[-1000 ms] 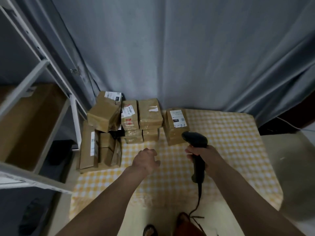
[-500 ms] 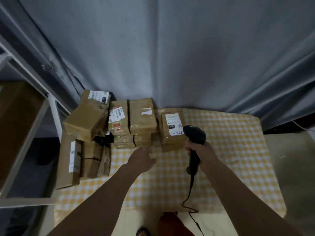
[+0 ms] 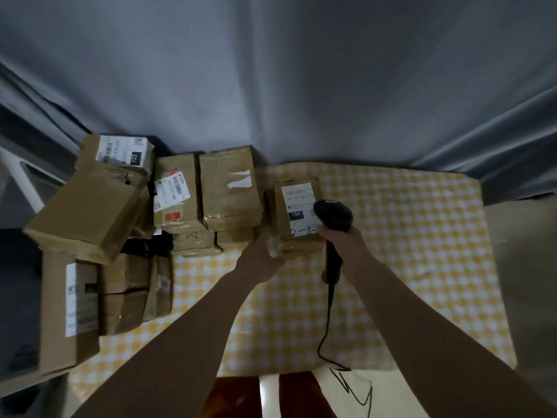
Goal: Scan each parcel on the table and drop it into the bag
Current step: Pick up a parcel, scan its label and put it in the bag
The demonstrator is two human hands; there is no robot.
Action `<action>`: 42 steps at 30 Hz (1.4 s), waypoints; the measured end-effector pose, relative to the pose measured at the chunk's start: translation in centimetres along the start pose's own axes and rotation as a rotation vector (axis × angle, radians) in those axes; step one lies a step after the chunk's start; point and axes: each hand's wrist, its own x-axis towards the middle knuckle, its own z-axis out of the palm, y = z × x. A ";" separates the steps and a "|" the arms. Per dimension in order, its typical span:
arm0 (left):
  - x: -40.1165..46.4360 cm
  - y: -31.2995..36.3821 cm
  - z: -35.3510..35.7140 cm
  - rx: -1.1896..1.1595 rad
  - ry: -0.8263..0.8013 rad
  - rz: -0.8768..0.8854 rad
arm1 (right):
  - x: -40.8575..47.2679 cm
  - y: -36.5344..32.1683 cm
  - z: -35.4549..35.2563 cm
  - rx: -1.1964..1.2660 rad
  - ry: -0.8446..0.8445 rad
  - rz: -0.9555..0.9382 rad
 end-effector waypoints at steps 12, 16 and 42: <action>3.5 0.7 1.6 -0.688 -0.101 -0.118 | 2.7 1.7 2.3 0.074 0.017 0.031; 2.3 0.5 1.8 -0.820 -0.029 -0.121 | 0.3 1.9 1.9 0.084 0.032 -0.007; -15.3 2.4 -19.8 -0.938 0.166 0.329 | -24.8 -13.1 6.6 -0.086 -0.164 -0.642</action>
